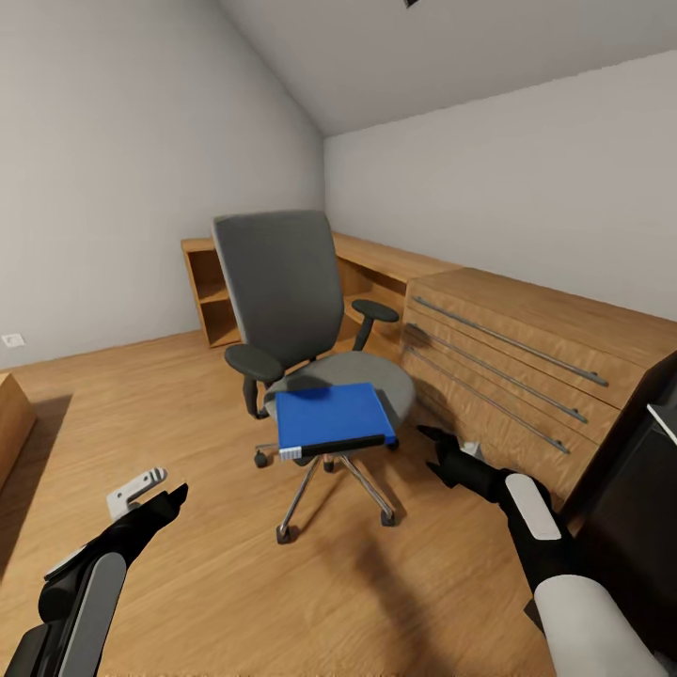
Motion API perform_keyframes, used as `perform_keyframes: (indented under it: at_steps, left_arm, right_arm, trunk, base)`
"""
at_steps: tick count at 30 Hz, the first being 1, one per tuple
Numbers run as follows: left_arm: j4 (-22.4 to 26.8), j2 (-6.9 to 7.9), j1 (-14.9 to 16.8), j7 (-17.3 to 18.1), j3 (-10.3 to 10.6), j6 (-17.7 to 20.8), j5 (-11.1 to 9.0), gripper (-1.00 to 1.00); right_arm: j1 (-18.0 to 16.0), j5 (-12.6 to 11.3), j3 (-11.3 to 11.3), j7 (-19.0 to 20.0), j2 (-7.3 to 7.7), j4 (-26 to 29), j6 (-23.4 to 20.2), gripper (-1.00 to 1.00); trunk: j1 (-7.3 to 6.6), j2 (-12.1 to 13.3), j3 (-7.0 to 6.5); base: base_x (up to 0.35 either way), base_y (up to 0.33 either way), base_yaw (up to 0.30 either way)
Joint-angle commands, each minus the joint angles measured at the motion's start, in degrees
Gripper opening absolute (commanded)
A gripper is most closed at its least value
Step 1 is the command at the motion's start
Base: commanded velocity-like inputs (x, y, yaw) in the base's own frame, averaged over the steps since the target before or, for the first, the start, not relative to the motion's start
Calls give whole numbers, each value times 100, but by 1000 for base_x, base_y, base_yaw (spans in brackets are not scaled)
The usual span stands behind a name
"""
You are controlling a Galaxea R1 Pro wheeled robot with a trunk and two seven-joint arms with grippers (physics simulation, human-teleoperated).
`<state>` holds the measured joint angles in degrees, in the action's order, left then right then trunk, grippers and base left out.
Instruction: In the bedroom, organize the workspace by keeping the computer under the desk, ensuring the monitor is on the desk, placing the keyboard on the desk next to the monitor, placing the mouse on the desk next to the keyboard, moving the folder from the swivel chair onto the desk next to the mouse, stacking the notebook on top of the folder with the pen on top of the notebook, and positioning the swivel chair next to the desk.
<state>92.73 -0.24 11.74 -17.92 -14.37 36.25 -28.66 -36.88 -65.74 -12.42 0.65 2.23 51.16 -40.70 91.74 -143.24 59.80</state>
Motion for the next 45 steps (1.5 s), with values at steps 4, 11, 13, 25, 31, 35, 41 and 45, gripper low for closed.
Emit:
perform_keyframes:
  at_steps: [4,11,13,25,31,35,41,45]
  left_arm:
    - [8,-3,4,-45,-4,52,-61,100]
    - [8,-3,4,-45,-4,59,-61,100]
    - [6,-3,4,-45,-4,60,-61,100]
    - [-4,-2,4,-45,-10,67,-61,100]
    - [-7,4,4,-45,-12,67,-54,100]
    - [-9,1,4,-39,-10,67,-52,100]
    - [-10,6,4,-37,-13,67,-52,100]
    - [-10,6,4,-37,-13,67,-52,100]
  right_arm:
    - [-4,0,-2,20,-10,0,-40,100]
    - [-8,0,12,28,-15,-1,-35,100]
    - [-8,0,18,29,-14,-1,-35,100]
    - [-3,0,846,544,-12,34,-34,100]
    - [-5,0,934,697,-12,35,-34,100]
    - [-6,0,976,734,-12,35,-34,100]
    - [-7,4,986,742,-5,35,-33,100]
    - [-5,4,987,743,-4,35,-33,100]
  trunk:
    - [9,-8,95]
    - [27,-18,250]
    - [32,-20,294]
    - [32,-20,294]
    - [32,-20,294]
    - [32,-20,294]
    - [32,-20,294]
    - [32,-20,294]
  base:
    - [0,0,0]
    - [0,0,0]
    - [0,0,0]
    - [0,0,0]
    - [0,0,0]
    - [93,58,0]
    - [188,103,0]
    - [42,22,0]
